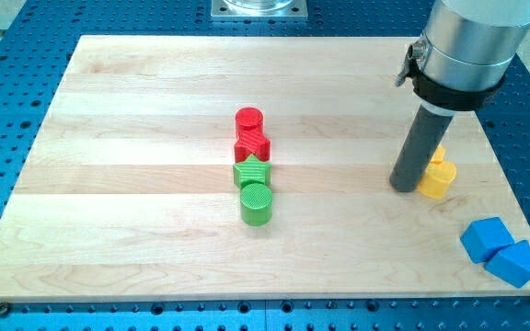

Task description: Separate the cube from the triangle

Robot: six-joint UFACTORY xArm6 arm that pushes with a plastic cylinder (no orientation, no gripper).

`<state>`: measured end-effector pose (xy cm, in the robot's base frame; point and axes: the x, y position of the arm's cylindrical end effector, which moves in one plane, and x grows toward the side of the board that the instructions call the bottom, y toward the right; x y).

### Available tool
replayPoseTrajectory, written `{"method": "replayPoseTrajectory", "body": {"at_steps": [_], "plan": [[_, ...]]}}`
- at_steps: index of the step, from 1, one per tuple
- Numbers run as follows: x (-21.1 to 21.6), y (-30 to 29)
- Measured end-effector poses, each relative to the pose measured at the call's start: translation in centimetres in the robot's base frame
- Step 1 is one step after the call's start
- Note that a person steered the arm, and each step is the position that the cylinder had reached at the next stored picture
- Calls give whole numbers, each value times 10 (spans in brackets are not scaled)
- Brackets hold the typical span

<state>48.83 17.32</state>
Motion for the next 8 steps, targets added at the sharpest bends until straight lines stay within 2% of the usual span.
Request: {"method": "replayPoseTrajectory", "body": {"at_steps": [2, 3, 4, 5, 6, 8], "plan": [[-114, 10], [-114, 17], [-114, 77], [-95, 146], [-34, 156], [128, 106]]}}
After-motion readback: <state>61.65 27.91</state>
